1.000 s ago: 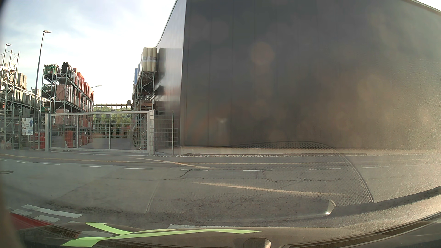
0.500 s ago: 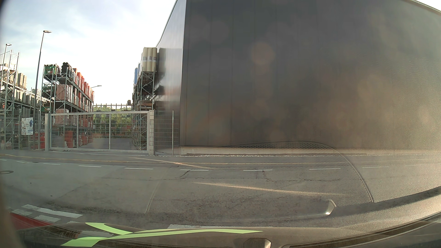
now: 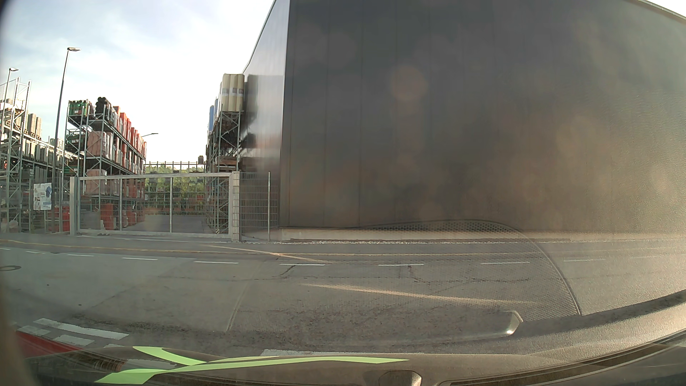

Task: Follow the waypoints while adhering to traffic rules and regulations

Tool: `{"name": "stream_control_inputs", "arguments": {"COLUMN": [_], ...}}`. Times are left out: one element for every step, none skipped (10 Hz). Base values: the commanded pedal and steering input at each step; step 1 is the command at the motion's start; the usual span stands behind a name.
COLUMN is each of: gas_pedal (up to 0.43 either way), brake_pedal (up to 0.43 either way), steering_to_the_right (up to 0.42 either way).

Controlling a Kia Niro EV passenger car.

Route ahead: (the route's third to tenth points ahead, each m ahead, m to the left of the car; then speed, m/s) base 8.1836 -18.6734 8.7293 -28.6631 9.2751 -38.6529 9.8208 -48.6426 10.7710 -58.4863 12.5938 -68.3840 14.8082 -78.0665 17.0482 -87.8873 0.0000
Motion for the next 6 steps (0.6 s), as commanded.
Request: {"name": "stream_control_inputs", "arguments": {"gas_pedal": [0.000,0.000,0.000,0.000,0.000,0.000], "brake_pedal": [0.549,0.549,0.549,0.549,0.549,0.549], "steering_to_the_right": [0.645,0.645,0.645,0.645,0.645,0.645]}}
